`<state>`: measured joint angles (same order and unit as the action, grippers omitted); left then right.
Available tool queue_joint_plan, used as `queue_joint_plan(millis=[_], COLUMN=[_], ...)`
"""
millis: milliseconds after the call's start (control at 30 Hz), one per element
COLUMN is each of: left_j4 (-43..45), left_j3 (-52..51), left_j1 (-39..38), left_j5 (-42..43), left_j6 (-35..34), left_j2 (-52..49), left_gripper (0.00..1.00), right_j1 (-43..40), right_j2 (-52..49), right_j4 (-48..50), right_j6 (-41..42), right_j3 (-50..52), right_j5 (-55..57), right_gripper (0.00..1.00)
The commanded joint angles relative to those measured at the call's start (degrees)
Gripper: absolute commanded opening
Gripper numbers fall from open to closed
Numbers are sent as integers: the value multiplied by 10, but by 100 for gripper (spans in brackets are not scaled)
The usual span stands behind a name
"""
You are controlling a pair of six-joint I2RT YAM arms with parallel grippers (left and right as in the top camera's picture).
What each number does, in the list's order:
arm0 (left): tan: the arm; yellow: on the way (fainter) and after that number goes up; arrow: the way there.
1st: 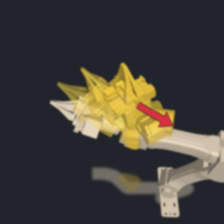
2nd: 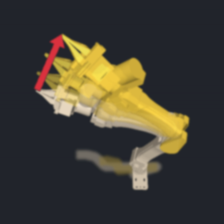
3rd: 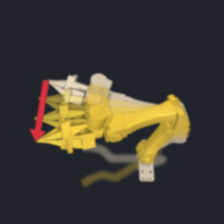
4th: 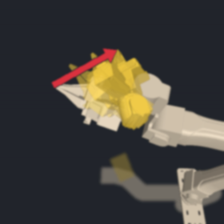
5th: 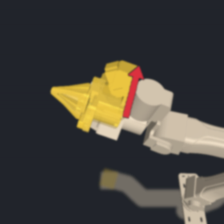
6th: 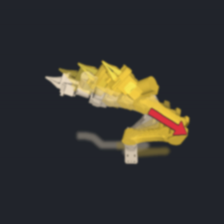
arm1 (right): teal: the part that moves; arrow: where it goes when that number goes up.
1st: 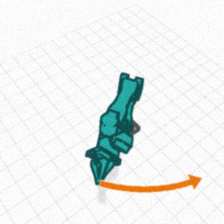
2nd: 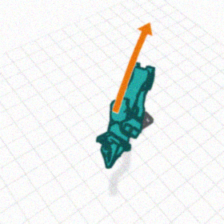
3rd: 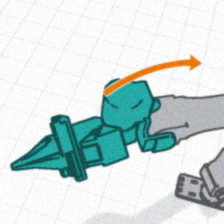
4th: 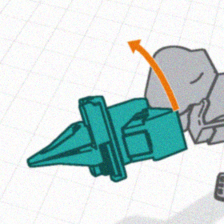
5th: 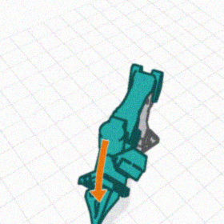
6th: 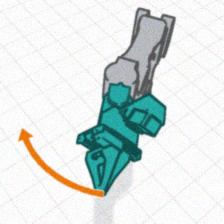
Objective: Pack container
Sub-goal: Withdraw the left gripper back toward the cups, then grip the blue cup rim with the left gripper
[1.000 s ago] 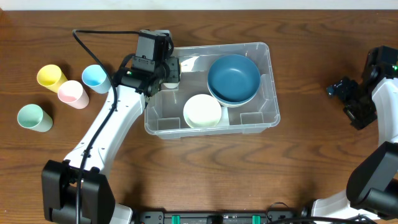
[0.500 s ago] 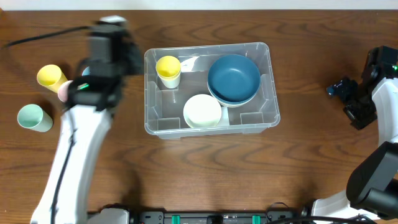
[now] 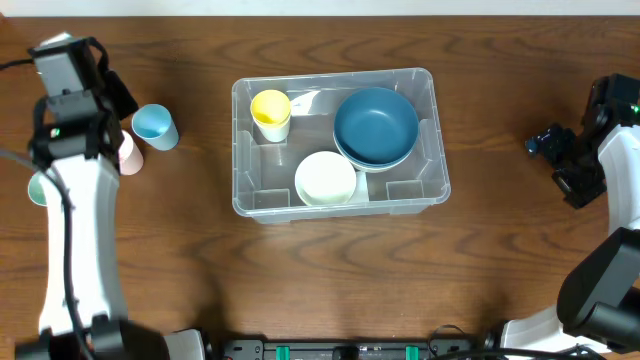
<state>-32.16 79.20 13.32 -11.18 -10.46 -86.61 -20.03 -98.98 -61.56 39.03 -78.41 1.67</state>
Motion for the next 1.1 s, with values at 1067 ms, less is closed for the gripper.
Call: queue_joint_plan(millis=[1067], left_j4=[31], left_j3=[-2], left_j1=[-53], left_j5=[65], left_j6=[232], left_j2=[-199], left_gripper=[48], right_j1=[-2], right_j2=[1], right_j4=[0], right_j6=[8], right_j3=[-2], right_j5=[2], right_gripper=[99])
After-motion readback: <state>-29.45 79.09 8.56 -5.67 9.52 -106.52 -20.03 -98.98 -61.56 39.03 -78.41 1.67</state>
